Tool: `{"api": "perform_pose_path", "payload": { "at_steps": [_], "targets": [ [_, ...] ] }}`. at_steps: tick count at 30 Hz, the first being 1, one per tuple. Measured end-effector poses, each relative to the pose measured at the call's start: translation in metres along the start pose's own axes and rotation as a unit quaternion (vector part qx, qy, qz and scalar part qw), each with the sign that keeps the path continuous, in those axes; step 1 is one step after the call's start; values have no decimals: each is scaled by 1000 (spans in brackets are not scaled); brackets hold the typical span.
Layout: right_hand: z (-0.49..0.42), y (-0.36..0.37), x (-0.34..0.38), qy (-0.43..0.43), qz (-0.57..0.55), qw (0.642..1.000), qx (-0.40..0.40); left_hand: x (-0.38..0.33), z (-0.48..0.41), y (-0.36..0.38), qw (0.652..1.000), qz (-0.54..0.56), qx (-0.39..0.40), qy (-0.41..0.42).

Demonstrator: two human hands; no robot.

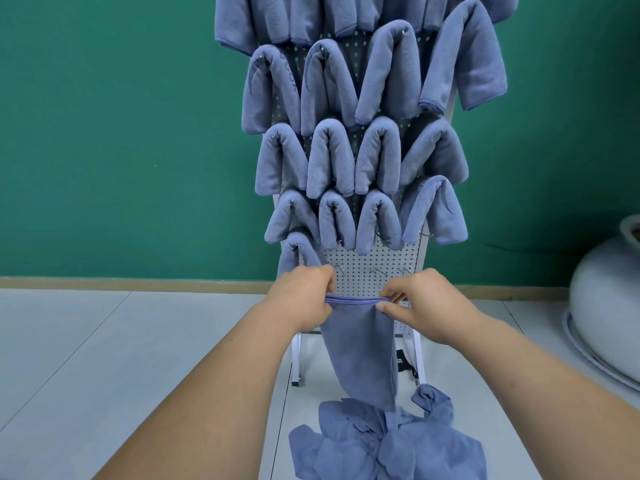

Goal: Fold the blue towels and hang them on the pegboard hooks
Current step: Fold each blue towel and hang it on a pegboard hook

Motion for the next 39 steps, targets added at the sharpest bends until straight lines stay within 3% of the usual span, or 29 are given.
{"api": "perform_pose_path", "payload": {
  "at_steps": [4, 8, 11, 15, 18, 21, 26, 31, 33, 36, 39],
  "targets": [
    [0, 7, 15, 4, -90, 996, 3, -18, 4, 13, 976, 195, 80, 50],
    [-2, 8, 19, 45, -177, 983, -20, -31, 2, 8, 970, 233, 16, 62],
    [0, 2, 20, 101, -293, 950, -39, -35, 5, 0, 970, 227, -35, 76],
    [8, -2, 26, 93, -431, 895, 67, -43, 8, -11, 968, 188, -105, 126],
    [12, 2, 23, 59, -416, 898, 132, -50, 10, -25, 960, 140, -165, 178],
    [13, 12, 7, 59, -322, 934, 142, -51, 12, -40, 944, 126, -227, 203],
    [16, 29, -31, 82, -113, 974, 176, -25, 15, -55, 906, 260, -310, 124],
    [20, 26, -63, 128, -77, 973, 178, 18, 13, -51, 889, 330, -317, 0],
    [19, 20, -69, 156, -110, 973, 128, 35, 9, -42, 895, 321, -302, -66],
    [20, 7, -67, 189, -257, 947, 24, 52, 8, -31, 885, 329, -286, -164],
    [17, -7, -62, 214, -377, 897, -80, 58, 8, -21, 820, 460, -248, -233]
  ]
}}
Point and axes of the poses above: each hand's wrist, its own z-axis away from the middle knuckle, its own y-axis out of the palm, x = y × z, the point moved 3 cm from there along -z, towards the middle knuckle, and after that the axes turned 6 degrees about z, right-handed, at the moved point
